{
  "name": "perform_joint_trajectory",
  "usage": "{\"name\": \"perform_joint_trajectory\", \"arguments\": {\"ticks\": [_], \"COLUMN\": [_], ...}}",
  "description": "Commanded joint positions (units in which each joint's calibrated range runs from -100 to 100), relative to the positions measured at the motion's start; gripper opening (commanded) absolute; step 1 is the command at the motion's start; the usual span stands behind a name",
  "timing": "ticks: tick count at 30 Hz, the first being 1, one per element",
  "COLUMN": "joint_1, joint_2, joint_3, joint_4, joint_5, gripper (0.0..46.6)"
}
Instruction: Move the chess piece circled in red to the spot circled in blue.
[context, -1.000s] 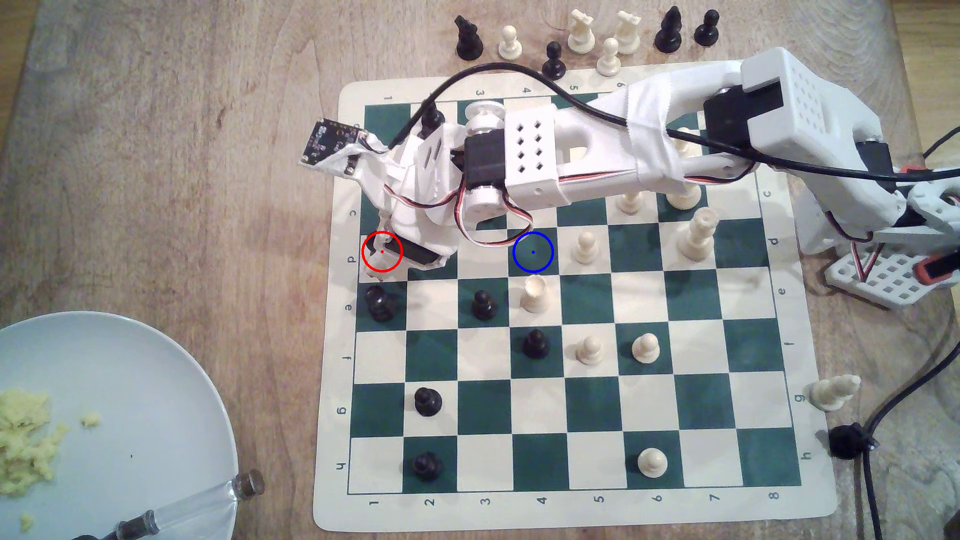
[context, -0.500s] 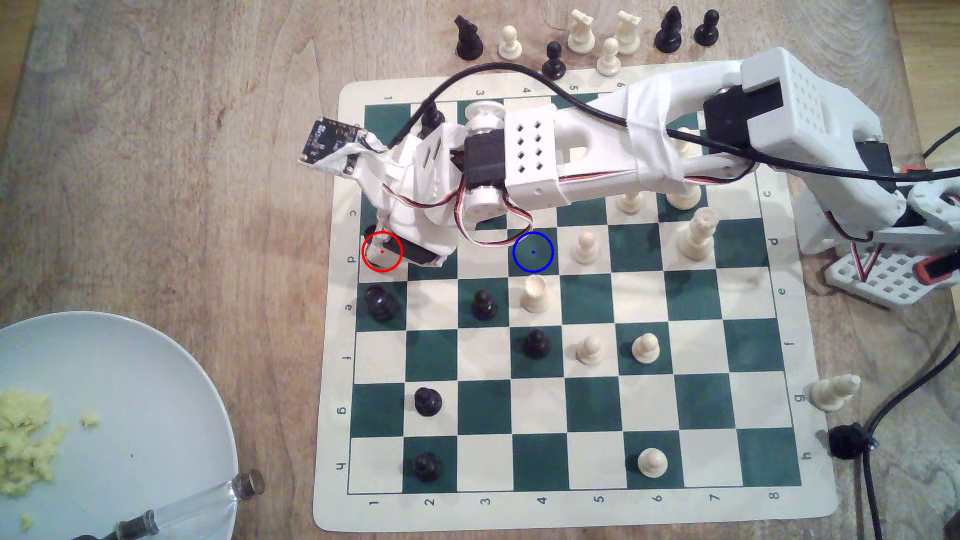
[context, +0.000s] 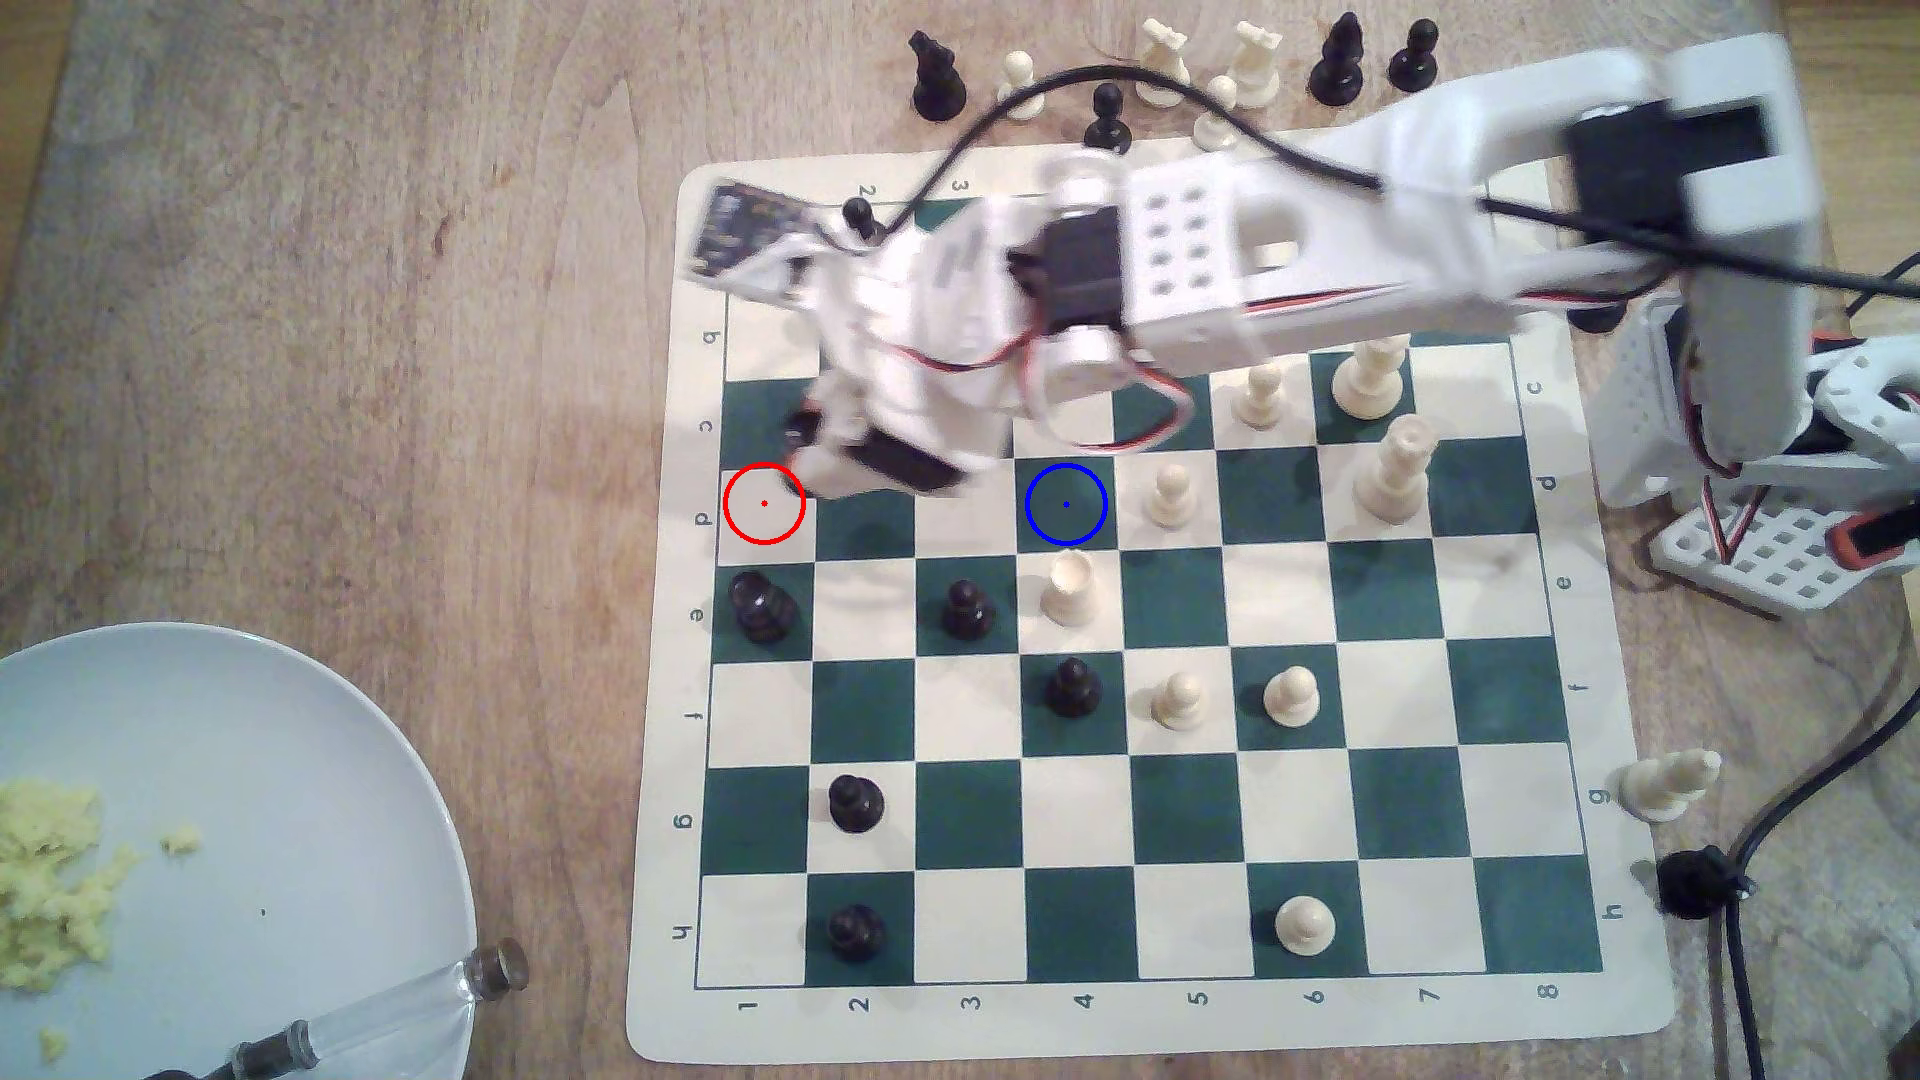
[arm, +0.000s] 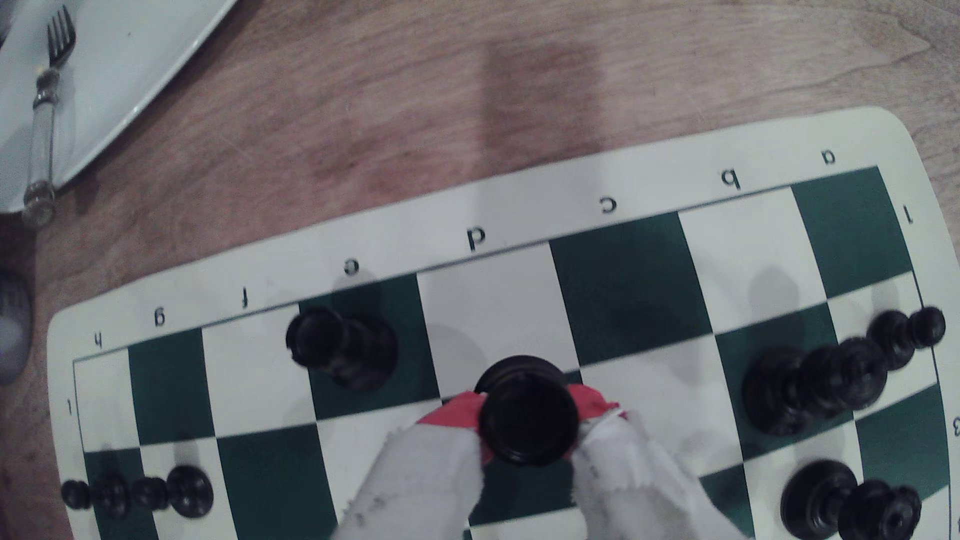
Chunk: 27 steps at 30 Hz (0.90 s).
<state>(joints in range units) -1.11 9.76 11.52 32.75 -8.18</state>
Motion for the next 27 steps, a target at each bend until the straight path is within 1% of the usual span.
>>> {"name": "perform_joint_trajectory", "arguments": {"ticks": [1, 3, 8, 16, 27], "joint_1": [1.07, 1.46, 0.75, -0.11, -2.37], "joint_2": [-14.26, -18.0, -24.79, -32.0, -31.49], "joint_3": [6.61, 12.32, 21.93, 33.72, 39.7], "joint_4": [-1.46, -2.94, -4.17, -4.82, -6.87], "joint_5": [0.59, 0.98, 1.47, 2.0, 2.1], "gripper": [1.1, 1.1, 1.1, 1.1, 1.1]}}
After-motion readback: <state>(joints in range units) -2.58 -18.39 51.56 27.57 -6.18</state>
